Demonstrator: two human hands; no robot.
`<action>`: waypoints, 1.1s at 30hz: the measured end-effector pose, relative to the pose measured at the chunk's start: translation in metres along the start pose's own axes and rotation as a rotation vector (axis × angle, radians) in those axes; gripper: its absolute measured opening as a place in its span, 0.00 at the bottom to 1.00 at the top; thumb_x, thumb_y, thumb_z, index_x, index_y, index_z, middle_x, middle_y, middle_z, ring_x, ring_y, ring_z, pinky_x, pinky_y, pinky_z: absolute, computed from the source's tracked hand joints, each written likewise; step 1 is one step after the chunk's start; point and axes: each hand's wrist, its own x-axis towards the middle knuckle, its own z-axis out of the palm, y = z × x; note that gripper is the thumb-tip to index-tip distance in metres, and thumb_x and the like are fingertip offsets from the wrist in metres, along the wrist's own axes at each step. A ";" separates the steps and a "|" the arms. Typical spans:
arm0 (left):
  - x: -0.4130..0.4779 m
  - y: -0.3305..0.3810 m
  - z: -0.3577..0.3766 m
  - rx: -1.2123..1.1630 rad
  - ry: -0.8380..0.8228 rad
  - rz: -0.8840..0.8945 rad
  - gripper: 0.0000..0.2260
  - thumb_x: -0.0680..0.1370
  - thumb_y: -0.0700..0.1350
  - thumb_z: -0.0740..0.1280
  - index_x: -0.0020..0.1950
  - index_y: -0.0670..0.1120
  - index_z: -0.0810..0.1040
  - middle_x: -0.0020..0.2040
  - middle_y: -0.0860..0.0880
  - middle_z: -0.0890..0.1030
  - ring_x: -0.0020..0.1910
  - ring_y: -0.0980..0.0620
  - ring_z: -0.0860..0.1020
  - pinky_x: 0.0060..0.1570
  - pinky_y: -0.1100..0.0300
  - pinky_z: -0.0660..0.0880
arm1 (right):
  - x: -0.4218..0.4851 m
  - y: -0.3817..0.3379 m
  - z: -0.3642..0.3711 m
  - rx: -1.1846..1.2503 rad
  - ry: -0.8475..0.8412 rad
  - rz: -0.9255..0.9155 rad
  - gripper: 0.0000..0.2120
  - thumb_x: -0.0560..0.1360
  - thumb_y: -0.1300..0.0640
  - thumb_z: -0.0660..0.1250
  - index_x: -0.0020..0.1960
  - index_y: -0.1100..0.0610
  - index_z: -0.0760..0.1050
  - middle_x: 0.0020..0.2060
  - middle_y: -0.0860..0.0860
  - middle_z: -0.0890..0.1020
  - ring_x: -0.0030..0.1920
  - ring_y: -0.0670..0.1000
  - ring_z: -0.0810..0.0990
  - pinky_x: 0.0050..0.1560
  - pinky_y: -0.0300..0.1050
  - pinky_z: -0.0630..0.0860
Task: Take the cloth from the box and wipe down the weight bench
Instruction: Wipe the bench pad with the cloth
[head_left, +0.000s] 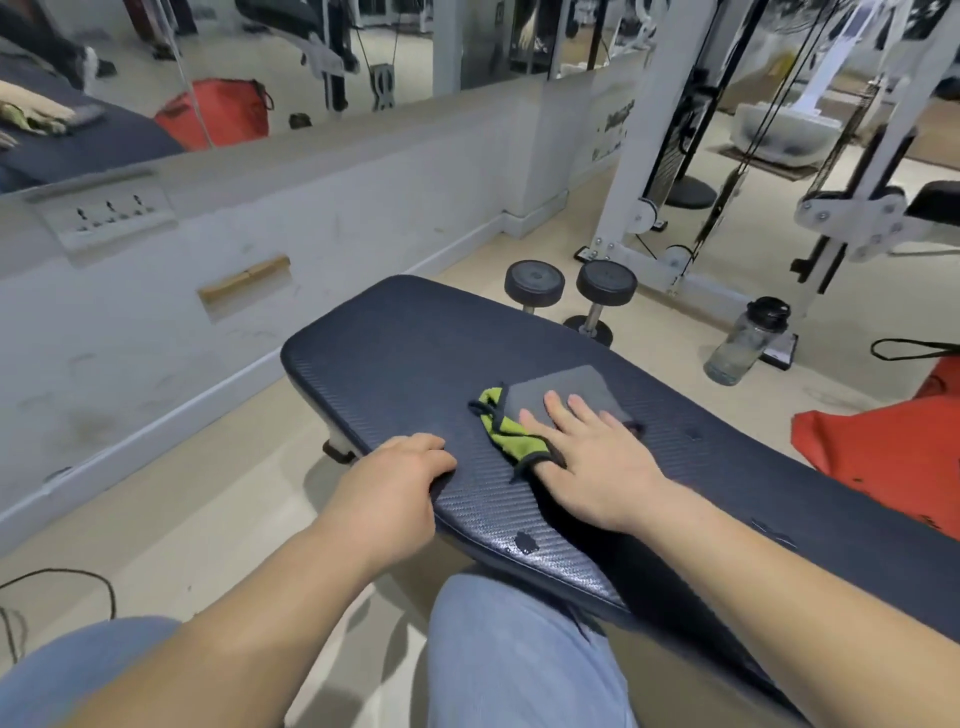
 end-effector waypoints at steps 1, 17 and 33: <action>0.001 0.002 -0.001 0.000 0.018 -0.010 0.22 0.74 0.36 0.59 0.63 0.52 0.81 0.69 0.56 0.77 0.66 0.47 0.74 0.62 0.53 0.75 | -0.024 -0.010 0.005 -0.011 -0.021 -0.043 0.34 0.79 0.39 0.42 0.86 0.40 0.46 0.87 0.51 0.45 0.86 0.56 0.44 0.85 0.55 0.44; 0.022 -0.001 0.002 -0.116 0.043 -0.092 0.22 0.69 0.40 0.55 0.54 0.54 0.82 0.57 0.55 0.80 0.55 0.45 0.74 0.56 0.47 0.78 | -0.005 -0.039 0.007 0.016 0.000 0.093 0.31 0.84 0.40 0.47 0.86 0.40 0.43 0.87 0.51 0.43 0.86 0.57 0.41 0.84 0.60 0.44; 0.025 0.026 0.018 -0.129 0.117 0.016 0.10 0.77 0.43 0.62 0.49 0.51 0.83 0.55 0.56 0.81 0.56 0.48 0.75 0.53 0.49 0.78 | 0.044 0.046 -0.007 0.088 0.070 0.235 0.31 0.84 0.39 0.46 0.86 0.41 0.48 0.87 0.51 0.47 0.86 0.57 0.46 0.84 0.60 0.47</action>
